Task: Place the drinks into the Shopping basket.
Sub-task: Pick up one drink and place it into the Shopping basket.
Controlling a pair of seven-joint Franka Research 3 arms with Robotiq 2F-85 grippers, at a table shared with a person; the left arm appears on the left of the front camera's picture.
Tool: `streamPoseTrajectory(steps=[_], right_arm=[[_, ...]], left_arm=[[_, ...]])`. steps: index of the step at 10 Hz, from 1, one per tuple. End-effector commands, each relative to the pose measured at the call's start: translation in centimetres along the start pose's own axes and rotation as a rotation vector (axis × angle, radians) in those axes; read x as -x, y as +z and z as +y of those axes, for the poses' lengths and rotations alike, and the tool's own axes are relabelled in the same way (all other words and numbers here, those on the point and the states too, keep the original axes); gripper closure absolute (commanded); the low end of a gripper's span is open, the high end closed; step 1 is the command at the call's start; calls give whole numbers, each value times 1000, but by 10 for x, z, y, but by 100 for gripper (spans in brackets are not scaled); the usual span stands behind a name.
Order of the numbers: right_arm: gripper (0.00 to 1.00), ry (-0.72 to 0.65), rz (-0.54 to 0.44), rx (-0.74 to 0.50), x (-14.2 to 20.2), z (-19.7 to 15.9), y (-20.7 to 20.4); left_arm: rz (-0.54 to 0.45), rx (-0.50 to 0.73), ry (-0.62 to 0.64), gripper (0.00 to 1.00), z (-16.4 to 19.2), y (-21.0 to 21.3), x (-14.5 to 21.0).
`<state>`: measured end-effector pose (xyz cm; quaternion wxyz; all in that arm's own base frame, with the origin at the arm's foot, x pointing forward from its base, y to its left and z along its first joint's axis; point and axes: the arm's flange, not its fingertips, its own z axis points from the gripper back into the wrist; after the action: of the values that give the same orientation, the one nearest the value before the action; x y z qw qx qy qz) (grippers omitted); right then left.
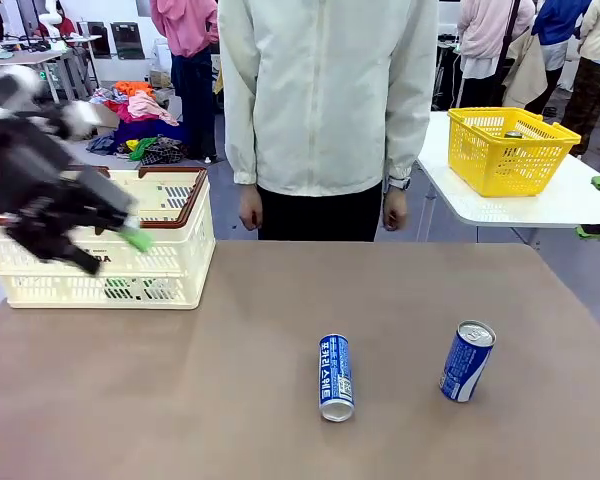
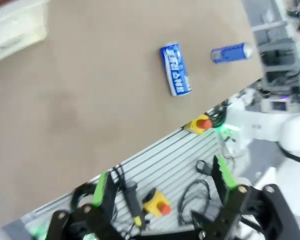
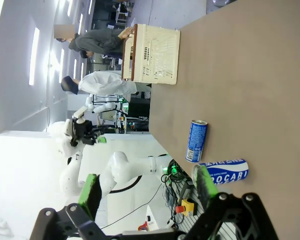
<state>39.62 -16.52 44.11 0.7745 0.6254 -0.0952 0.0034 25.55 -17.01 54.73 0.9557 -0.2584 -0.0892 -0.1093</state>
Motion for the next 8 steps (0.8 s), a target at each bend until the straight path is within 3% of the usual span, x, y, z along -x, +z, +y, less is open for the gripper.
streamPoseTrajectory(steps=[1,4,6,8], right_arm=[[0,5,2,-3,0,3,-1],[0,5,2,-3,0,3,-1],[0,5,2,-3,0,3,-1],[0,5,2,-3,0,3,-1]], left_arm=[[61,-128,-17,0,-69,-57,-49],[147,-245,-52,0,-147,-161,-60],[-13,-497,58,0,-178,-225,-52],[-19,-506,97,0,-183,-268,-47]])
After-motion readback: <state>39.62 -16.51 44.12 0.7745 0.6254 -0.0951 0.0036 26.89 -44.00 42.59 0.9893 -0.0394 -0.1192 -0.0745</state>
